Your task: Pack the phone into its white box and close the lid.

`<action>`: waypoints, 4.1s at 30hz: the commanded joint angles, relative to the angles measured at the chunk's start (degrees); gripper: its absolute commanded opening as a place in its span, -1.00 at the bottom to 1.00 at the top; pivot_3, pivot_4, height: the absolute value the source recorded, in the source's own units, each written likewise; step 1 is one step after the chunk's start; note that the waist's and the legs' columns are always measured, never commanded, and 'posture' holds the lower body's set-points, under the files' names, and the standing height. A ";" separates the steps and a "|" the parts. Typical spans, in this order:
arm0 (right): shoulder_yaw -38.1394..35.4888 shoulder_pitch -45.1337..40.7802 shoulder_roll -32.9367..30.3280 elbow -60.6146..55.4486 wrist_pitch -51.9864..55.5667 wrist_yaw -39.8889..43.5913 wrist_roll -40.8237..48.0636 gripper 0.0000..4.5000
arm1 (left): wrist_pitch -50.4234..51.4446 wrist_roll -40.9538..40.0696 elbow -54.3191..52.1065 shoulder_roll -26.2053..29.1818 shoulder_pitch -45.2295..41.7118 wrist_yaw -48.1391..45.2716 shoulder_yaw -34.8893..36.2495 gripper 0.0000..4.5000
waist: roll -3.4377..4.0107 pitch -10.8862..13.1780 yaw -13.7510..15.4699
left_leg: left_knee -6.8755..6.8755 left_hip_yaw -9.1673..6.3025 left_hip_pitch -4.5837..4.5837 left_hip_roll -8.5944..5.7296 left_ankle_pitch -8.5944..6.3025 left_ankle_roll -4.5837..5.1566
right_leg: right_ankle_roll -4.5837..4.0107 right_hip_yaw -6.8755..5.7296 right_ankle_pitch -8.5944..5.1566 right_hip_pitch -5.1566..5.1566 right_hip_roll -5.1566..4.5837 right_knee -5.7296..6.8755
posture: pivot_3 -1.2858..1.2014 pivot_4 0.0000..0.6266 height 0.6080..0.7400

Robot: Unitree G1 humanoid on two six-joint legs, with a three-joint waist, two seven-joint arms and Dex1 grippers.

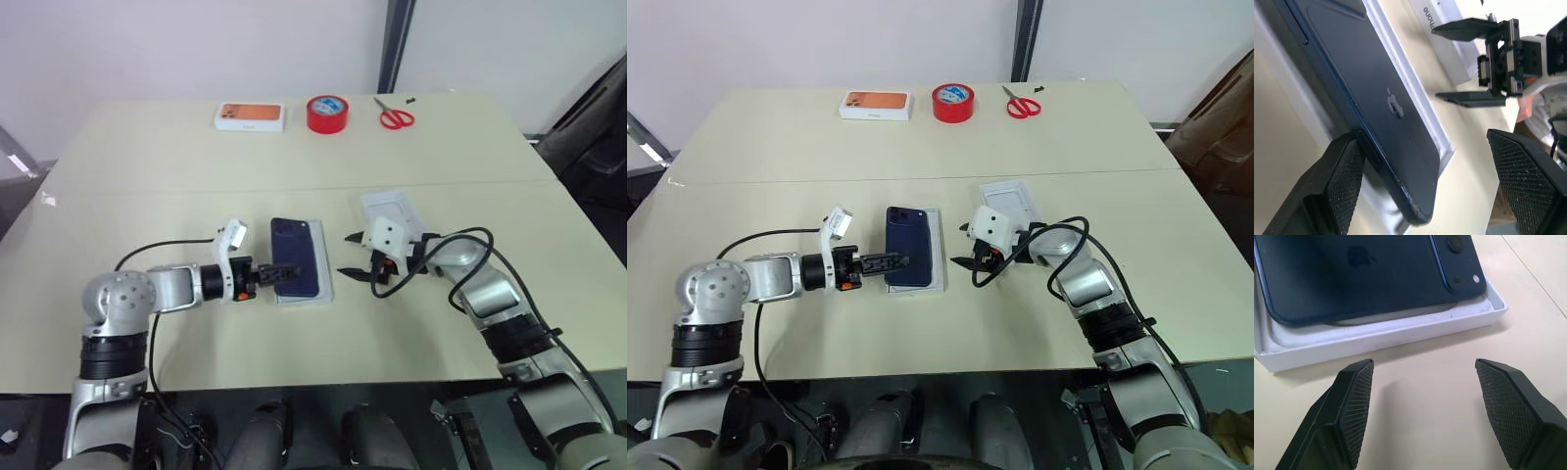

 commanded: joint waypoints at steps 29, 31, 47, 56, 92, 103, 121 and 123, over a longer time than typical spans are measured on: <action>-1.38 -2.07 0.09 1.75 -3.74 -2.11 -1.15 0.55 | -1.98 4.66 -0.47 -3.50 -2.44 -0.65 -1.82 0.81 | 0.00 0.01 0.07 | 0.02 0.00 -0.02 -0.01 0.01 -0.01 | 0.00 -0.01 0.00 -0.02 -0.01 0.00 | 0.03 -0.52 0.91; -1.53 -2.06 -0.03 1.82 -3.70 -2.27 -1.14 0.55 | -1.82 4.49 -0.30 -3.02 -2.28 -0.90 -0.77 0.81 | 0.00 0.01 0.06 | 0.01 0.00 -0.02 0.00 0.01 -0.01 | 0.00 -0.01 0.00 -0.02 0.00 0.01 | 0.03 -0.52 0.91; -2.21 -1.77 1.31 2.99 -3.35 -7.10 -2.79 -1.00 | -16.45 18.54 1.69 2.57 0.83 -2.40 -5.56 -0.99 | 0.00 0.01 0.32 | 0.02 0.01 -0.02 -0.02 0.01 -0.01 | 0.00 0.00 0.00 0.00 -0.01 0.00 | 0.03 -0.52 0.91; 1.18 0.49 3.82 0.04 -1.82 -7.46 -4.66 -1.00 | -19.92 23.61 4.82 -2.63 -0.61 -4.79 -12.96 -0.99 | 0.00 0.00 0.55 | 0.03 0.00 -0.03 -0.03 0.01 -0.01 | 0.00 -0.02 0.00 0.03 -0.03 -0.01 | 0.03 -0.52 0.91; -8.78 8.29 -8.43 -8.20 5.72 -6.45 -3.46 -1.00 | -32.99 38.87 24.42 -18.76 -14.34 -13.50 -18.19 -0.99 | -0.02 0.01 1.51 | 0.12 0.02 -0.05 -0.05 0.01 0.02 | 0.01 -0.04 0.00 0.06 -0.02 0.00 | 0.03 -0.52 0.91; -15.99 7.30 -11.83 -11.02 15.56 -5.17 3.70 -0.38 | -41.11 37.58 19.84 -12.24 -12.12 -16.81 -12.83 -0.60 | -0.03 0.02 1.33 | 0.10 0.02 -0.06 -0.03 0.01 0.02 | 0.01 -0.03 0.00 0.04 -0.01 0.00 | 0.03 -0.52 0.91; -12.81 0.88 -8.90 -22.71 57.81 -15.91 10.00 0.99 | -65.18 36.94 7.89 -2.27 -0.20 -38.53 -14.71 0.75 | 0.00 0.02 1.31 | 0.04 0.02 -0.09 -0.02 -0.03 0.09 | -0.01 0.00 0.00 -0.02 -0.06 -0.02 | 0.03 -0.52 0.91; -11.55 0.45 -9.46 -23.79 59.67 -16.35 10.34 0.99 | -66.14 36.63 7.68 -1.51 0.85 -40.23 -14.56 0.75 | 0.01 0.03 1.32 | 0.02 0.02 -0.09 -0.02 -0.14 0.28 | -0.01 0.00 0.00 -0.03 -0.06 -0.04 | 0.03 -0.52 0.91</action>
